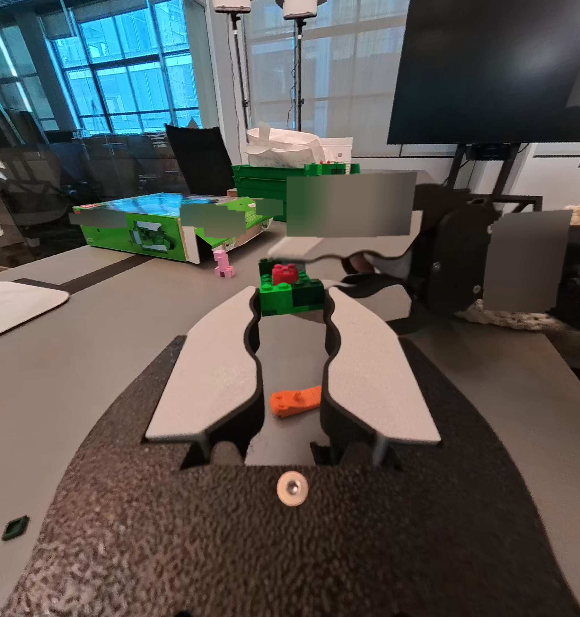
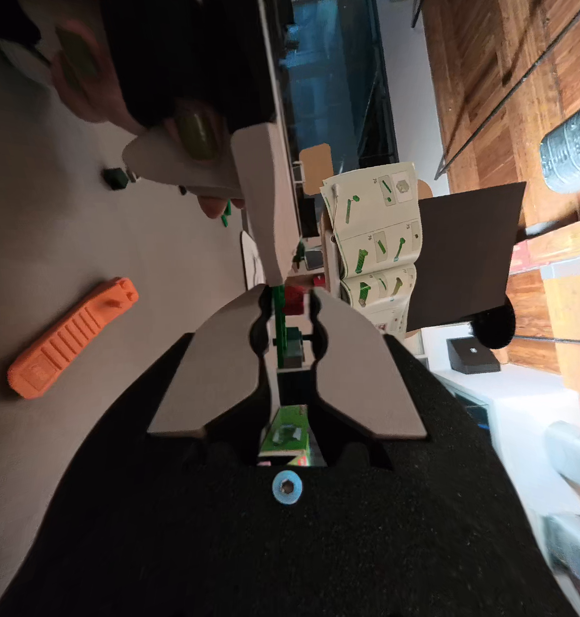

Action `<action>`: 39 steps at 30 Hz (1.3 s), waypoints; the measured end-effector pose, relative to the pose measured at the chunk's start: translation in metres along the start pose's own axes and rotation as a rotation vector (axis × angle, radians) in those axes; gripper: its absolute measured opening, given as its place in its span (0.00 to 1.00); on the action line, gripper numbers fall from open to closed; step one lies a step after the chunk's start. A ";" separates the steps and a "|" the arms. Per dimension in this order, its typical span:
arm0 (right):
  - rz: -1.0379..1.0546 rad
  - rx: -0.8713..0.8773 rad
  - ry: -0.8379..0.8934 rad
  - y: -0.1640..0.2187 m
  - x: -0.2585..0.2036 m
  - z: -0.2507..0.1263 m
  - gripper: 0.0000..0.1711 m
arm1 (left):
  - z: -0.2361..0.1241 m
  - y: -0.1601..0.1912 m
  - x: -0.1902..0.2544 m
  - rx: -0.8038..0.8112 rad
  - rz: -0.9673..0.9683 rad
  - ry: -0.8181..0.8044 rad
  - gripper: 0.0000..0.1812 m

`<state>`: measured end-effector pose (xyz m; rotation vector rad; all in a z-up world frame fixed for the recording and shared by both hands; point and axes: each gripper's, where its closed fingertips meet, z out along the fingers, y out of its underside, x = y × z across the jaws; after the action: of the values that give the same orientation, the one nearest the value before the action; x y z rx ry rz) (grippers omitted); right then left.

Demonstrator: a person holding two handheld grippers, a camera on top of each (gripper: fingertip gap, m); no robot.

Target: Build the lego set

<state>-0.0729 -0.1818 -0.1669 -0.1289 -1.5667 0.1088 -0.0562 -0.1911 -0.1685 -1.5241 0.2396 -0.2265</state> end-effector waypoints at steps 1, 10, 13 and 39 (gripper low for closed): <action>0.017 0.008 0.002 0.000 0.001 0.000 0.21 | 0.000 0.001 -0.003 -0.008 0.009 -0.020 0.19; 0.650 0.178 -0.067 0.038 0.006 -0.004 0.35 | -0.013 0.007 -0.037 -0.061 0.050 -0.149 0.19; 0.959 0.222 -0.102 0.062 0.011 0.006 0.38 | -0.014 0.006 -0.038 -0.054 0.021 -0.148 0.19; 1.198 0.120 0.085 0.140 0.032 0.036 0.21 | 0.043 0.075 -0.045 -0.559 0.037 -0.056 0.19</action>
<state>-0.1067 -0.0382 -0.1566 -0.9491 -1.2050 1.1086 -0.0863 -0.1340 -0.2413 -2.0745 0.3020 -0.0875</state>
